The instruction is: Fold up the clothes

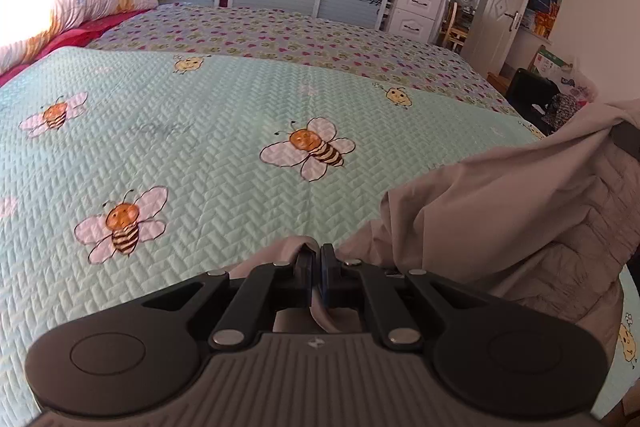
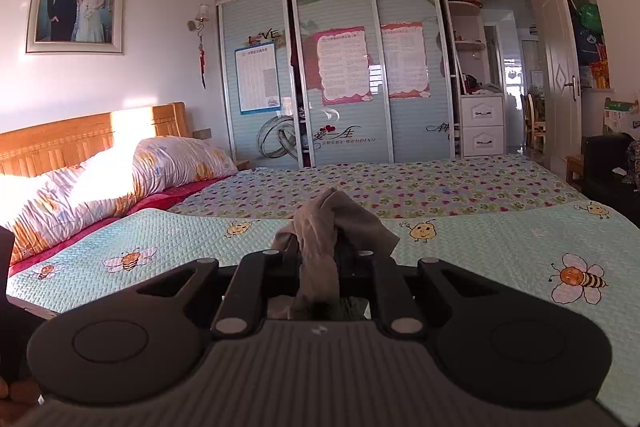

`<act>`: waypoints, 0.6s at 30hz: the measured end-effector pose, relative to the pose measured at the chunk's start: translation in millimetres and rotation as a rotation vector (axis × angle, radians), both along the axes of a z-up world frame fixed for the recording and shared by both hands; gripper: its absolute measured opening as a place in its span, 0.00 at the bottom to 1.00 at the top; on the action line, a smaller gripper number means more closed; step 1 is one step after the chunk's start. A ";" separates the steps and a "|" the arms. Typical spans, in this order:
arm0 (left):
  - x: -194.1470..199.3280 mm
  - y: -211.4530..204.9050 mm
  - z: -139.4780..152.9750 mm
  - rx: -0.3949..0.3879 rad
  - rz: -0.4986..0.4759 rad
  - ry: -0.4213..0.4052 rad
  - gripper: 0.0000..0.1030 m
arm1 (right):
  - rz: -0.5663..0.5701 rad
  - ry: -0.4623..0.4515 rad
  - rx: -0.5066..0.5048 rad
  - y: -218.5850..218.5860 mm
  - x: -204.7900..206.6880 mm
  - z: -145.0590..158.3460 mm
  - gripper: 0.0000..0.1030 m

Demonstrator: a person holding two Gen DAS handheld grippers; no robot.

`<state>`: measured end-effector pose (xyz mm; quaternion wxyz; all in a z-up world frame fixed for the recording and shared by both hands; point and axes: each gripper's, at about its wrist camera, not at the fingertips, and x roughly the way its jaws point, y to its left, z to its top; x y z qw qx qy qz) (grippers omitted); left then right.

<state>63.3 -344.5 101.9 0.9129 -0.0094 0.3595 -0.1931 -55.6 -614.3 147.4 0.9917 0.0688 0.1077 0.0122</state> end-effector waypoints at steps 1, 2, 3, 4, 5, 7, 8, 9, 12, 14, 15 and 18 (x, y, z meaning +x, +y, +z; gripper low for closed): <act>5.0 -9.0 2.6 0.016 -0.009 -0.009 0.03 | -0.011 -0.001 0.009 -5.1 2.6 -0.7 0.14; 10.4 -18.0 5.8 0.032 -0.014 -0.020 0.03 | -0.023 -0.003 0.018 -10.9 5.1 -0.7 0.14; 15.1 -25.2 9.2 0.041 -0.018 -0.029 0.03 | -0.037 -0.007 0.026 -16.6 7.6 -0.7 0.14; 19.7 -32.4 13.0 0.046 -0.022 -0.040 0.03 | -0.055 -0.013 0.028 -23.0 9.8 -0.7 0.14; 24.4 -39.6 16.9 0.052 -0.027 -0.051 0.03 | -0.072 -0.019 0.029 -30.3 11.3 -0.6 0.14; 32.1 -53.0 23.7 0.061 -0.037 -0.074 0.03 | -0.109 -0.031 0.031 -42.6 13.8 -1.3 0.14; 33.8 -59.1 25.6 0.065 -0.042 -0.082 0.03 | -0.126 -0.034 0.030 -48.4 14.0 -2.6 0.14; 35.3 -65.3 27.2 0.070 -0.046 -0.089 0.03 | -0.138 -0.033 0.032 -53.6 13.2 -4.9 0.14; 34.7 -77.6 14.7 0.078 -0.068 -0.075 0.03 | -0.175 -0.013 0.046 -71.2 9.8 -17.3 0.14; 36.4 -86.3 -8.8 0.113 -0.069 -0.026 0.03 | -0.202 0.043 0.065 -83.4 12.2 -35.5 0.14; 38.3 -90.4 -25.3 0.145 -0.064 0.008 0.03 | -0.217 0.078 0.072 -89.2 14.9 -46.1 0.14; 40.9 -100.2 -80.4 0.257 -0.045 0.124 0.08 | -0.265 0.250 0.080 -109.1 30.2 -90.7 0.15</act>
